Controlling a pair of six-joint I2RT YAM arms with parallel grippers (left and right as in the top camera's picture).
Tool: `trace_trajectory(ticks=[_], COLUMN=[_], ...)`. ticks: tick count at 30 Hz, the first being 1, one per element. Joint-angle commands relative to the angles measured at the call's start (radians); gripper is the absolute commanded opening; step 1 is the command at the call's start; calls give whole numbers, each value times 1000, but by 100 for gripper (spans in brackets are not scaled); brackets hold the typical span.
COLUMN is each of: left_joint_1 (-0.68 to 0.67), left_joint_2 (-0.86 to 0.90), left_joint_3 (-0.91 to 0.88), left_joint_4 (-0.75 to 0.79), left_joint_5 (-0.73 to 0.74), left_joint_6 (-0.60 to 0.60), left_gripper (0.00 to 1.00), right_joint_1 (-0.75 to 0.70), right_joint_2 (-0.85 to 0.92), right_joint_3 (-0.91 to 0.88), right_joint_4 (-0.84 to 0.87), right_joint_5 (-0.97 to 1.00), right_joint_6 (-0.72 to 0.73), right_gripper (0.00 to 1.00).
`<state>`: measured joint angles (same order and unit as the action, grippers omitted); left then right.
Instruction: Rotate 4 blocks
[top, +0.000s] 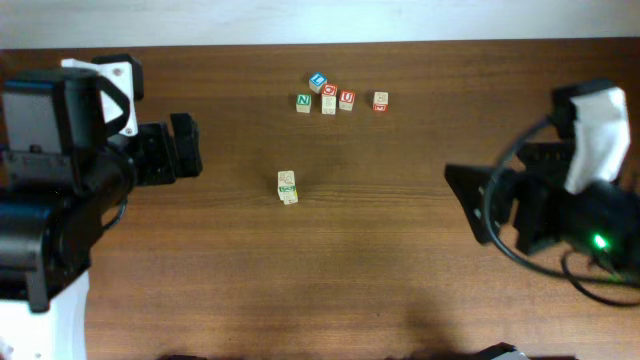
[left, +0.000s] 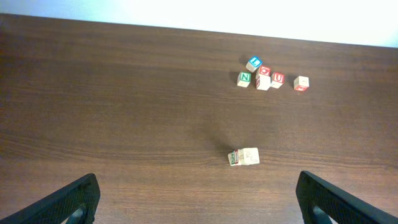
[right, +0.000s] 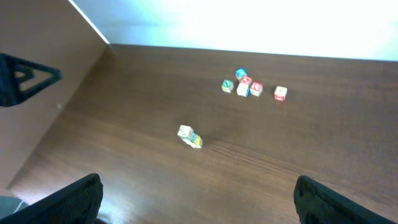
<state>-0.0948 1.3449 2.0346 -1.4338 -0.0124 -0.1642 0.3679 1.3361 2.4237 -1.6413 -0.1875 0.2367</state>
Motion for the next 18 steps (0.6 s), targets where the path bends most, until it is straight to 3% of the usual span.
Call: trace_trajectory(ticks=[1, 6, 10, 13, 18], left_joint_1=[-1, -1, 0, 0, 0], left_joint_2=[-32, -32, -32, -32, -32], left_joint_3=[3, 3, 3, 3, 3], left_joint_4=[-7, -28, -28, -28, -28], left_joint_5=[-10, -10, -10, -10, -10], left_joint_6=[9, 9, 9, 9, 9], left_gripper=[99, 99, 99, 99, 99], right_joint_1=[-2, -3, -87, -189, -342], right_joint_2=[-33, -60, -125, -262, -597], right_joint_3=[4, -11, -195, -500, -1159], right_joint_4=[-2, -26, 110, 348, 812], right_joint_5=[-26, 134, 170, 115, -42], right_joint_6=[6, -66, -152, -187, -259], right_gripper=[98, 98, 98, 98, 98])
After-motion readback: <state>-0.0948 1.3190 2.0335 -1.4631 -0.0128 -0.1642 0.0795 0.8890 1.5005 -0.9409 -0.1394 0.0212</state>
